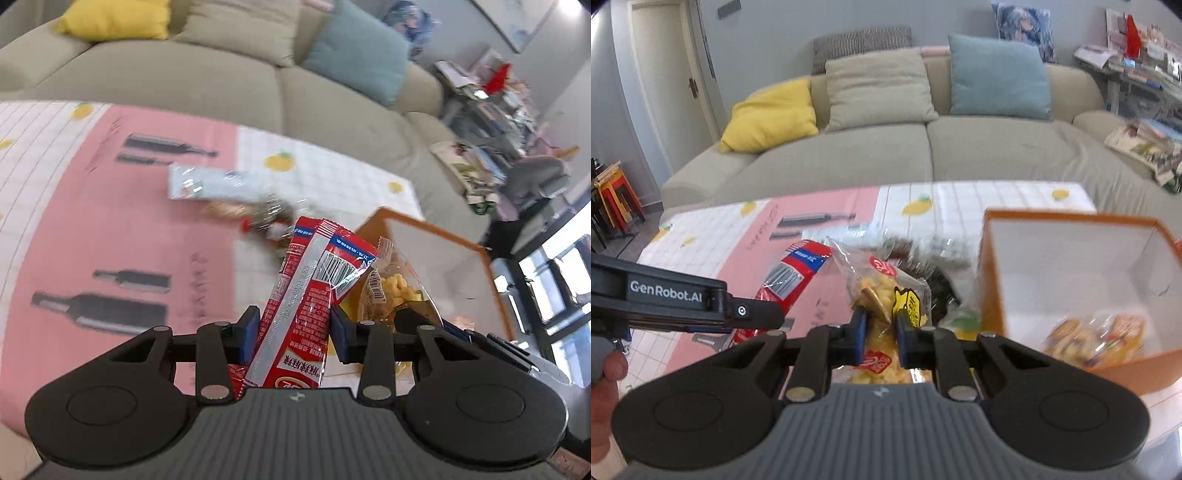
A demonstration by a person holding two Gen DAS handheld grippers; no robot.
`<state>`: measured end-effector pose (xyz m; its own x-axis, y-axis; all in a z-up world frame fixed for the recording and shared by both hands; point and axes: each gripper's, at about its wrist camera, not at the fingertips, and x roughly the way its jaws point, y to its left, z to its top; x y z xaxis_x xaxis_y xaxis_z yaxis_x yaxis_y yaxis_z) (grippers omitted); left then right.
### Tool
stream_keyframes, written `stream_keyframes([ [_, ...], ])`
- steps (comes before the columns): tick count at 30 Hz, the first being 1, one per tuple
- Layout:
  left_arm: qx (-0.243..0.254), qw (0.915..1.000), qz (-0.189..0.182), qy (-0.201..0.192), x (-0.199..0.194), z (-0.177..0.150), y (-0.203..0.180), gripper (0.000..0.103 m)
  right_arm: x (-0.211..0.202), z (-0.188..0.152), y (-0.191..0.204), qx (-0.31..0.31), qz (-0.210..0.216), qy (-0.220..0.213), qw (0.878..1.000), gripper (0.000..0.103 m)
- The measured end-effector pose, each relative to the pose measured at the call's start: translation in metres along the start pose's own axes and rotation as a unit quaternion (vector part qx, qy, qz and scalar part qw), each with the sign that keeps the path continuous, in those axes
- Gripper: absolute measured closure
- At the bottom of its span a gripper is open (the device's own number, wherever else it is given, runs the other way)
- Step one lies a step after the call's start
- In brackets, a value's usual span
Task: Organize snacks
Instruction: 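Lower both packs into the orange box and open both tools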
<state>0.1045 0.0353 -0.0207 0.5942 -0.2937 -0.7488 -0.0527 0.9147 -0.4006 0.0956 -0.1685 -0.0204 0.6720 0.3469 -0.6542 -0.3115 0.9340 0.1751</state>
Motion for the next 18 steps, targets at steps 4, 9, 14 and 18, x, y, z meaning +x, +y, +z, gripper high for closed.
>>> stream_keyframes([
  [4, 0.036, 0.9991, -0.022, -0.003, 0.005, 0.016, -0.035, 0.058, -0.020, 0.018, -0.026, -0.012, -0.014, -0.015, 1.000, 0.090],
  [9, 0.062, 0.9960, -0.063, 0.009, 0.027, 0.038, -0.082, 0.058, -0.035, 0.036, -0.077, 0.013, -0.024, -0.008, 1.000, 0.090],
  [14, 0.091, 0.9910, -0.090, 0.041, 0.062, 0.053, -0.126, 0.058, -0.038, 0.051, -0.135, 0.055, -0.039, 0.009, 0.998, 0.090],
  [18, 0.115, 0.9873, -0.085, 0.069, 0.095, 0.059, -0.155, 0.058, -0.030, 0.056, -0.173, 0.076, -0.057, 0.026, 0.995, 0.090],
])
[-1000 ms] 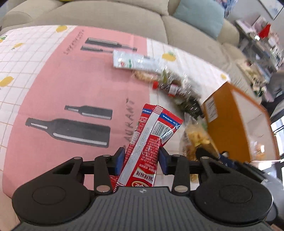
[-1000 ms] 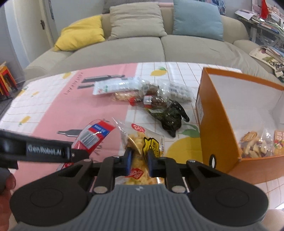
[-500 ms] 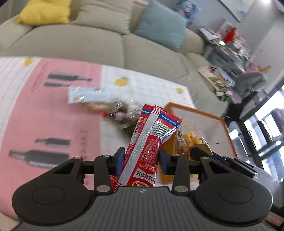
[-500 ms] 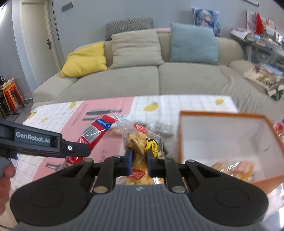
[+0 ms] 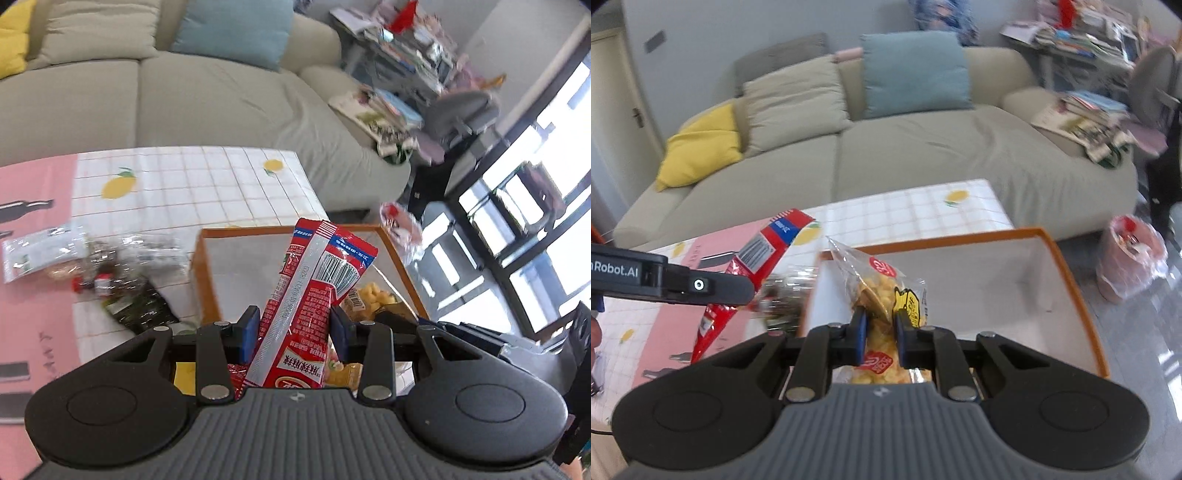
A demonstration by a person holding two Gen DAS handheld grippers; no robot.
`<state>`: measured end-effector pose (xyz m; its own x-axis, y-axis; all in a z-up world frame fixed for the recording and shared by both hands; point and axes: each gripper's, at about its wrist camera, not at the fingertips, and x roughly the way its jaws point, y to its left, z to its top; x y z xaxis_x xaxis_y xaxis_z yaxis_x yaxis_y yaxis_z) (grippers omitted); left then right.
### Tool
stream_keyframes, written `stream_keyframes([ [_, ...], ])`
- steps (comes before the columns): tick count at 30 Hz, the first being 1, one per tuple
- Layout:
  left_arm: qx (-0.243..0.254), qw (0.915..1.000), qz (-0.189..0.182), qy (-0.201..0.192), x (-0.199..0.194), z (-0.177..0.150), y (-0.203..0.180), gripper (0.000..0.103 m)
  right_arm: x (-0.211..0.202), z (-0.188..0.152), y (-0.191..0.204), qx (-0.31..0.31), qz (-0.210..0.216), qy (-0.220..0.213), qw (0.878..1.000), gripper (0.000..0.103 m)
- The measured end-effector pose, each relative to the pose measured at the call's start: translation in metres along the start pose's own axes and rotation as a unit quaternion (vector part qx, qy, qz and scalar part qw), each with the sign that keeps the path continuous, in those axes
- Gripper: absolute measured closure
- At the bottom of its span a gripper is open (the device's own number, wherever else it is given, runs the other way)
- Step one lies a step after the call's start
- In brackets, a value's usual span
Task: Organize snacks
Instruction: 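Lower both packs into the orange box and open both tools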
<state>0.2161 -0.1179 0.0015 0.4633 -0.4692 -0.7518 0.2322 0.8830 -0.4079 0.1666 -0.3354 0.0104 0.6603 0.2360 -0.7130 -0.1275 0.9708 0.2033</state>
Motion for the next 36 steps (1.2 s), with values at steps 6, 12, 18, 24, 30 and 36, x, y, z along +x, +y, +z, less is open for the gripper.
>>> stream_keyframes([
  [6, 0.037, 0.9971, 0.042, 0.051, 0.058, 0.013, -0.017, 0.058, 0.031, 0.015, -0.027, -0.024, -0.020, 0.026, 0.999, 0.090],
  [12, 0.057, 0.9867, 0.105, 0.110, 0.102, 0.022, -0.016, 0.058, 0.080, 0.020, -0.045, -0.063, -0.033, 0.071, 0.995, 0.090],
  [18, 0.082, 0.9768, 0.139, 0.141, 0.126, 0.026, -0.019, 0.058, 0.115, 0.012, -0.047, -0.101, -0.046, 0.107, 0.988, 0.090],
  [24, 0.098, 0.9698, 0.151, 0.165, 0.145, 0.029, -0.023, 0.056, 0.133, 0.005, -0.047, -0.137, -0.049, 0.126, 0.981, 0.088],
  [30, 0.101, 0.9657, 0.142, 0.193, 0.161, 0.025, -0.016, 0.054, 0.142, 0.003, -0.048, -0.142, -0.043, 0.132, 0.980, 0.085],
  [36, 0.104, 0.9673, 0.125, 0.195, 0.156, 0.024, -0.012, 0.044, 0.146, 0.006, -0.048, -0.130, -0.033, 0.138, 0.981, 0.076],
])
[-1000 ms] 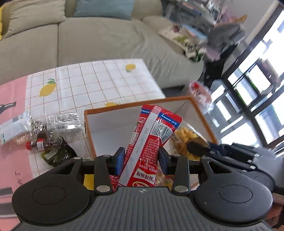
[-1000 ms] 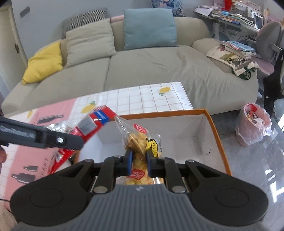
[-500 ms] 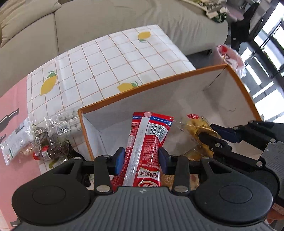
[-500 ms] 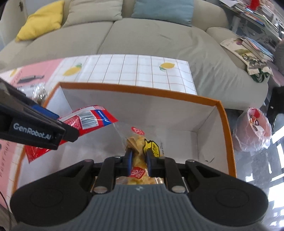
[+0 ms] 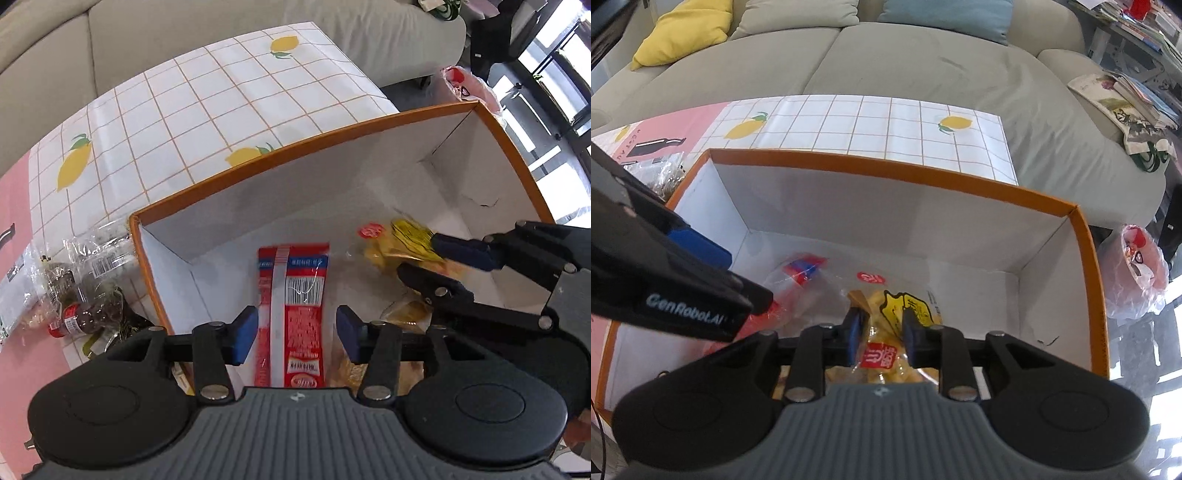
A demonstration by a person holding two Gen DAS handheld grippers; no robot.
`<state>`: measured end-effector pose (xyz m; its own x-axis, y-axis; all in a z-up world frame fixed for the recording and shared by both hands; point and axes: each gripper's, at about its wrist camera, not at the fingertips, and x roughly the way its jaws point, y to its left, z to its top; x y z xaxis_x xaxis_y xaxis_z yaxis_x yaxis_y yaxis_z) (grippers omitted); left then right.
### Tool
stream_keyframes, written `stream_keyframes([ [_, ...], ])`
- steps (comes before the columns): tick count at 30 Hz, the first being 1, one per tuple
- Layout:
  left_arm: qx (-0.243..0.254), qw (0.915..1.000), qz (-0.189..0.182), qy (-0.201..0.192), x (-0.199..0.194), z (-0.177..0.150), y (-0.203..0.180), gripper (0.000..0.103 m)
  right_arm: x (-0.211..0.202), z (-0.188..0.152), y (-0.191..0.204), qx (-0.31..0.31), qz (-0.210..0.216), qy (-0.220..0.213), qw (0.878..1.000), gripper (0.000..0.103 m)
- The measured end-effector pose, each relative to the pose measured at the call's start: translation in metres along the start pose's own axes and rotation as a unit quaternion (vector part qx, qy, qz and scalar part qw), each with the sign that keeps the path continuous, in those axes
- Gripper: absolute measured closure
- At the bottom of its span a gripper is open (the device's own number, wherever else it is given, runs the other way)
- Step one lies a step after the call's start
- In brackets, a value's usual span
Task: Organize snacks
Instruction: 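Lower both packs into the orange box and open both tools, then withdraw both tools from the box and lift them away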
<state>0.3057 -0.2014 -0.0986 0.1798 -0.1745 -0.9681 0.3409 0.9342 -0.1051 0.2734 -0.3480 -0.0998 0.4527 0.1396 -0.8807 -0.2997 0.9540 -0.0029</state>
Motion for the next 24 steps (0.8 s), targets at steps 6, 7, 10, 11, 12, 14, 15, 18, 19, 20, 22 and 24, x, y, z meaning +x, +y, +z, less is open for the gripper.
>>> stream_keyframes([
  [6, 0.003, 0.9996, -0.016, -0.023, -0.020, -0.008, 0.008, 0.035, -0.011, 0.003, -0.004, 0.021, -0.018, -0.006, 1.000, 0.041],
  [7, 0.004, 0.9995, -0.018, -0.027, -0.023, -0.010, 0.008, 0.033, -0.014, 0.003, -0.005, 0.026, -0.023, -0.009, 0.999, 0.034],
  [10, 0.007, 0.9988, -0.024, -0.041, -0.038, -0.019, 0.014, 0.032, -0.026, 0.002, -0.005, 0.043, -0.034, -0.018, 0.998, 0.022],
  [11, 0.008, 0.9985, -0.025, -0.049, -0.044, -0.023, 0.016, 0.032, -0.031, 0.001, -0.004, 0.050, -0.035, -0.020, 0.998, 0.021],
  [12, 0.010, 0.9980, -0.027, -0.057, -0.051, -0.027, 0.018, 0.032, -0.037, 0.000, -0.002, 0.060, -0.034, -0.024, 0.997, 0.020],
  [14, 0.013, 0.9965, -0.030, -0.077, -0.066, -0.039, 0.023, 0.028, -0.051, -0.003, 0.004, 0.078, -0.041, -0.038, 0.995, 0.013],
  [15, 0.016, 0.9956, -0.031, -0.087, -0.074, -0.046, 0.026, 0.028, -0.058, -0.004, 0.008, 0.083, -0.042, -0.046, 0.995, 0.013],
  [18, 0.035, 0.9913, -0.029, -0.123, -0.098, -0.068, 0.036, 0.028, -0.079, -0.009, 0.027, 0.094, -0.040, -0.071, 0.992, 0.011],
  [19, 0.042, 0.9889, -0.027, -0.140, -0.106, -0.078, 0.041, 0.028, -0.084, -0.011, 0.033, 0.097, -0.035, -0.079, 0.991, 0.010],
  [20, 0.051, 0.9860, -0.023, -0.157, -0.113, -0.088, 0.046, 0.028, -0.091, -0.013, 0.041, 0.102, -0.028, -0.089, 0.990, 0.010],
  [22, 0.067, 0.9782, -0.010, -0.196, -0.126, -0.112, 0.061, 0.028, -0.100, -0.016, 0.054, 0.109, -0.015, -0.103, 0.989, 0.010],
  [24, 0.084, 0.9669, 0.013, -0.241, -0.135, -0.140, 0.080, 0.028, -0.109, -0.021, 0.071, 0.121, 0.003, -0.117, 0.986, 0.010],
])
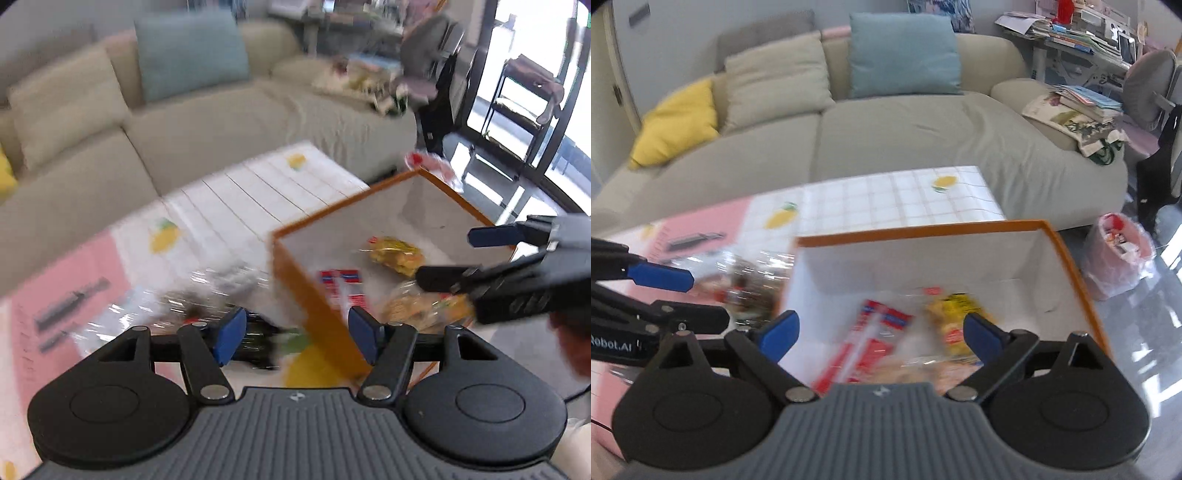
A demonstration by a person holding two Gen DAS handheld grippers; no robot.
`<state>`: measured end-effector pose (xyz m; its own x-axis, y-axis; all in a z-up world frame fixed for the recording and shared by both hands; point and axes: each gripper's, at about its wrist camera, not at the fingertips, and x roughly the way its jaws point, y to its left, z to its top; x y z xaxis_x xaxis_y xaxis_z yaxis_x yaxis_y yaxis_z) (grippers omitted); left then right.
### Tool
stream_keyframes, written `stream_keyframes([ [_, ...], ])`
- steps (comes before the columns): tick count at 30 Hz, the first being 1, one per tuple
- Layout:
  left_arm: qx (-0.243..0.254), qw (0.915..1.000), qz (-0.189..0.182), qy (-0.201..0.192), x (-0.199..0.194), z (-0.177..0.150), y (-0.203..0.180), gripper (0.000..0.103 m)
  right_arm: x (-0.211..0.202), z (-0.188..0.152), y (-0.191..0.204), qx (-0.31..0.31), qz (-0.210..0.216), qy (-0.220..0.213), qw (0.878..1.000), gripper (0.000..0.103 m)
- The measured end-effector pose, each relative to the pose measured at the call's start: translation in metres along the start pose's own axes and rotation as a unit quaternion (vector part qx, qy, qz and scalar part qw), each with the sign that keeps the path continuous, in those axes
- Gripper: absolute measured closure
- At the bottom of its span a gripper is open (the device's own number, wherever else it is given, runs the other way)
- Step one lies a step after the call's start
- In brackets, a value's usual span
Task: Organize snacks
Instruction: 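Withdraw both tools from the box and lift them away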
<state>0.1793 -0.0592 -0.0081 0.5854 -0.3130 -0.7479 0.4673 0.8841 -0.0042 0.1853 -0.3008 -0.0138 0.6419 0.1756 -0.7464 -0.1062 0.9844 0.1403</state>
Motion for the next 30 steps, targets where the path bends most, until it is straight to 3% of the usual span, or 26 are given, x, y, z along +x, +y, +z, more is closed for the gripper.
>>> stream_keyframes([
  [3, 0.032, 0.9978, 0.045, -0.036, -0.023, -0.039, 0.024, 0.028, -0.012, -0.011, 0.023, 0.012, 0.028, -0.011, 0.999, 0.010],
  [9, 0.059, 0.9918, 0.100, -0.055, -0.053, -0.124, 0.084, 0.028, -0.018, -0.031, 0.082, -0.022, 0.047, -0.016, 0.999, 0.010],
  [14, 0.102, 0.9839, 0.137, -0.052, -0.062, -0.188, 0.126, 0.028, -0.020, -0.038, 0.121, -0.024, 0.060, -0.012, 0.998, 0.010],
  [17, 0.139, 0.9764, 0.162, -0.031, -0.061, -0.226, 0.157, 0.030, -0.021, -0.041, 0.142, -0.020, 0.058, -0.006, 0.998, 0.010],
  [21, 0.149, 0.9685, 0.198, -0.023, -0.064, -0.269, 0.195, 0.031, -0.015, -0.041, 0.171, -0.027, 0.040, 0.005, 0.999, 0.010],
  [30, 0.142, 0.9665, 0.214, -0.008, -0.074, -0.311, 0.247, 0.031, 0.016, -0.026, 0.228, -0.042, 0.028, 0.030, 0.998, 0.010],
])
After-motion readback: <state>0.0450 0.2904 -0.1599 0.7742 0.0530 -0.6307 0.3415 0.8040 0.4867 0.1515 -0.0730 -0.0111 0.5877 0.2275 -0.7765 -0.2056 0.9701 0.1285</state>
